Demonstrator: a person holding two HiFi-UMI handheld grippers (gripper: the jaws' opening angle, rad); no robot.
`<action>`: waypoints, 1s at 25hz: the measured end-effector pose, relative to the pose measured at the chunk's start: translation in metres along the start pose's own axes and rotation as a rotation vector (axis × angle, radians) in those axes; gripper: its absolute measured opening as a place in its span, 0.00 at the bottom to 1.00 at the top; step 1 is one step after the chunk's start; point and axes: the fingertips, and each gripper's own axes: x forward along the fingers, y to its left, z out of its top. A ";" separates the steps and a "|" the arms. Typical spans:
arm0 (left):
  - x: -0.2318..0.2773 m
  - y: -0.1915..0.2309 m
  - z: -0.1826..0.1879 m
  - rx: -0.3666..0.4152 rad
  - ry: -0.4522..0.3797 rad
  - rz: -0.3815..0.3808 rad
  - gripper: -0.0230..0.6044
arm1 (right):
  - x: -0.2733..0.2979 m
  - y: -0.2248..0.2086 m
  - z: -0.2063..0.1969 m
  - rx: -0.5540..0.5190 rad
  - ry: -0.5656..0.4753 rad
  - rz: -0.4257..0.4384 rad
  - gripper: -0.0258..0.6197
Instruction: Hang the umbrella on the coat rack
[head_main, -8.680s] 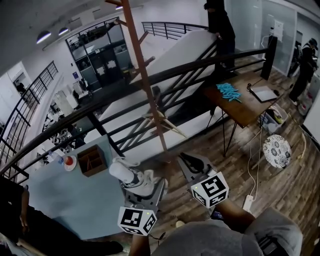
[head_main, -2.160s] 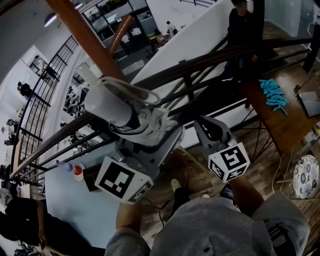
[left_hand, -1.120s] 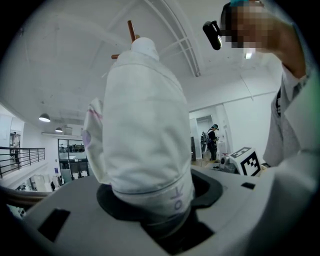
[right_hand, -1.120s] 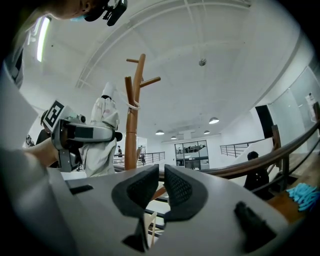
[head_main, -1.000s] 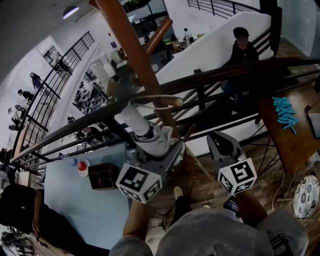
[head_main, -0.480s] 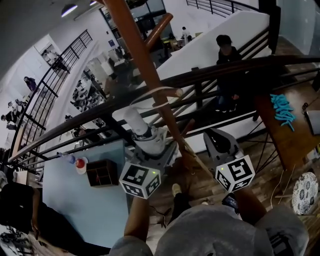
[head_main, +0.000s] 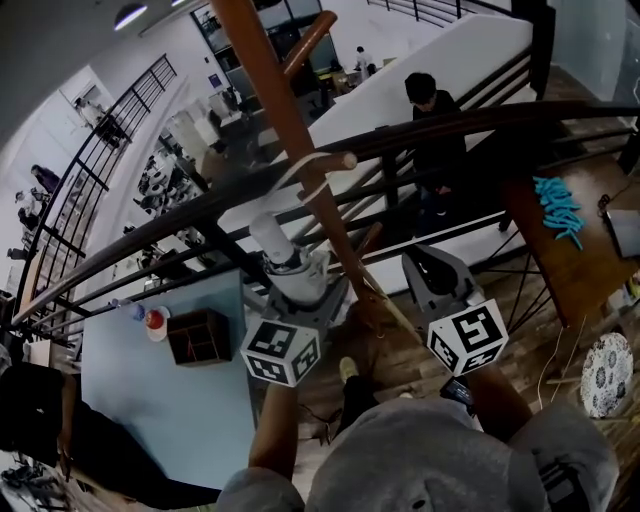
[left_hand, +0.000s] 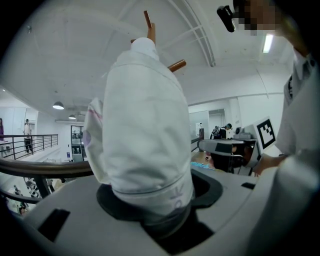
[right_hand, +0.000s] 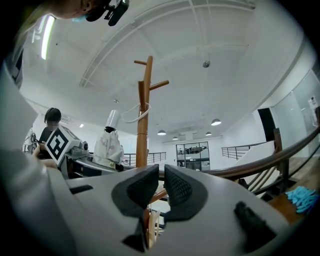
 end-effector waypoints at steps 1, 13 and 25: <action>0.001 -0.001 -0.003 -0.003 0.002 -0.002 0.43 | 0.000 0.000 -0.001 -0.001 0.000 0.000 0.11; 0.014 -0.008 -0.047 0.021 0.066 0.020 0.43 | -0.009 0.001 -0.010 -0.001 0.020 -0.020 0.11; 0.030 -0.014 -0.073 0.024 0.110 0.021 0.43 | -0.013 0.002 -0.017 0.003 0.040 -0.025 0.11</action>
